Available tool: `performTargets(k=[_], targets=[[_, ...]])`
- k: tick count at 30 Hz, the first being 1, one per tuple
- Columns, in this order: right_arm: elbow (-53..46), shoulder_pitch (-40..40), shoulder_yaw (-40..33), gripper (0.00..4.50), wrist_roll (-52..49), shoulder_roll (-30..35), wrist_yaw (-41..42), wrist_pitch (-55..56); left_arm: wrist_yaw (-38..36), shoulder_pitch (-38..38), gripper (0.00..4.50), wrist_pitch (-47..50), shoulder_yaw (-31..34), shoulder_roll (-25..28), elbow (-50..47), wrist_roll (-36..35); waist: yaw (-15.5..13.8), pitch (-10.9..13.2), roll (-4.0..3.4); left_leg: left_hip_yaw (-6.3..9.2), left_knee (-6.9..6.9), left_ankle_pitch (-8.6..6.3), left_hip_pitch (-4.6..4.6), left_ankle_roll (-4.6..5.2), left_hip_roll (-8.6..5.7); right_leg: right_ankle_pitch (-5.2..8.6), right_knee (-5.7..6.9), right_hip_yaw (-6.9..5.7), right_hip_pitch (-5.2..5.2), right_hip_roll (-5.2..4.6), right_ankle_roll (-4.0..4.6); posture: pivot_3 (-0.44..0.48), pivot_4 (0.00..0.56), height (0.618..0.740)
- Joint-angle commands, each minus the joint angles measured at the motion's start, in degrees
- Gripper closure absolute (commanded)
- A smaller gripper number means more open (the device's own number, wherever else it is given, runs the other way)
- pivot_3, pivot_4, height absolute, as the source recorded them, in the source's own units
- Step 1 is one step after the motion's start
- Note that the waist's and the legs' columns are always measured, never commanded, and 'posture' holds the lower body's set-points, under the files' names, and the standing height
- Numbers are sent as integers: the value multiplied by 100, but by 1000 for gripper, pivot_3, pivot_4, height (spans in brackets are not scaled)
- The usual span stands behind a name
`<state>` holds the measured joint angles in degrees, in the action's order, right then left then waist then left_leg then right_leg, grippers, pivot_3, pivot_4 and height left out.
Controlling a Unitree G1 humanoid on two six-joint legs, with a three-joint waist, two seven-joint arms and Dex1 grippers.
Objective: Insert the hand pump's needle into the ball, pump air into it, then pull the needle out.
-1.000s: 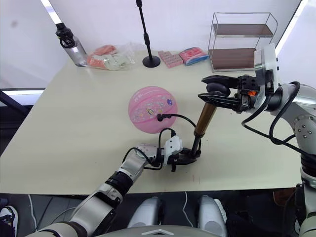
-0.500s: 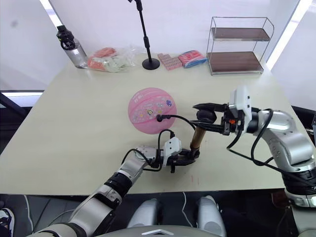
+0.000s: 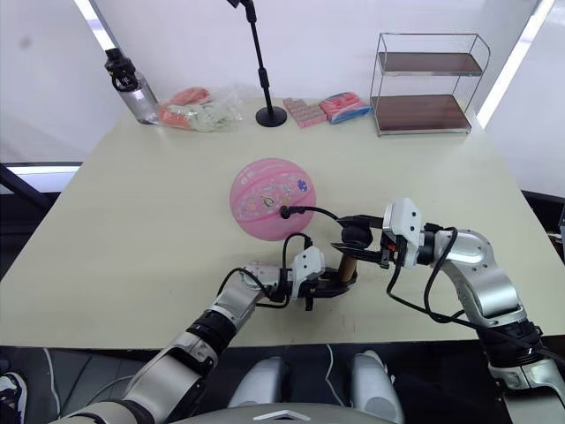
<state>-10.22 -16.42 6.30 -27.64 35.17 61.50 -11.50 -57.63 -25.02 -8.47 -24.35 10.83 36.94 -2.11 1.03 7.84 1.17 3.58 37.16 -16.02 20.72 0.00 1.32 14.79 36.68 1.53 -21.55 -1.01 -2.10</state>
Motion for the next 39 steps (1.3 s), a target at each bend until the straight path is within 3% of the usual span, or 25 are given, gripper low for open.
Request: performTargets(k=[1, 4, 12, 20, 28, 39], targets=[[-451, -252, -435, 2845, -542, 205, 53, -509, 96, 349, 3393, 357, -79, 350, 763, 431, -5, 12, -7, -1, 0, 0, 3, 0, -2, 1, 0, 8, -2, 4, 3, 0, 150, 740], [-720, -581, -772, 2845, -938, 417, -2, -957, 88, 336, 3393, 322, -81, 349, 787, 432, -5, 44, -37, 1, -1, 0, 14, 0, -5, 3, 0, 23, -11, 3, 6, 0, 150, 740], [-886, -1751, -1632, 2845, -2085, 1187, -86, -2227, 57, 306, 3393, 309, -105, 302, 826, 438, 0, 80, -28, 12, 0, 1, 24, 0, -12, 7, 0, 148, -14, 71, 4, 0, 150, 740], [-764, -2564, -1969, 2845, -2914, 1439, -413, -3196, 45, 335, 3393, 313, -92, 336, 809, 432, -2, 102, -40, -6, 2, 1, 42, 1, -6, 5, 4, 192, -38, 87, 4, 0, 150, 740], [-1019, -1433, -1131, 2845, -1624, 1242, -217, -2355, 70, 348, 3393, 326, -77, 320, 784, 425, -5, 82, -26, -6, 6, 1, 64, 1, -7, 6, 5, 187, -57, 90, 3, 0, 150, 740], [-409, -100, 100, 2845, -3, 539, -141, -718, 113, 321, 3393, 361, -77, 288, 775, 422, 83, 35, 9, -17, 3, 0, 1, 0, -3, 12, 9, 202, -10, 97, -4, 0, 150, 740]])
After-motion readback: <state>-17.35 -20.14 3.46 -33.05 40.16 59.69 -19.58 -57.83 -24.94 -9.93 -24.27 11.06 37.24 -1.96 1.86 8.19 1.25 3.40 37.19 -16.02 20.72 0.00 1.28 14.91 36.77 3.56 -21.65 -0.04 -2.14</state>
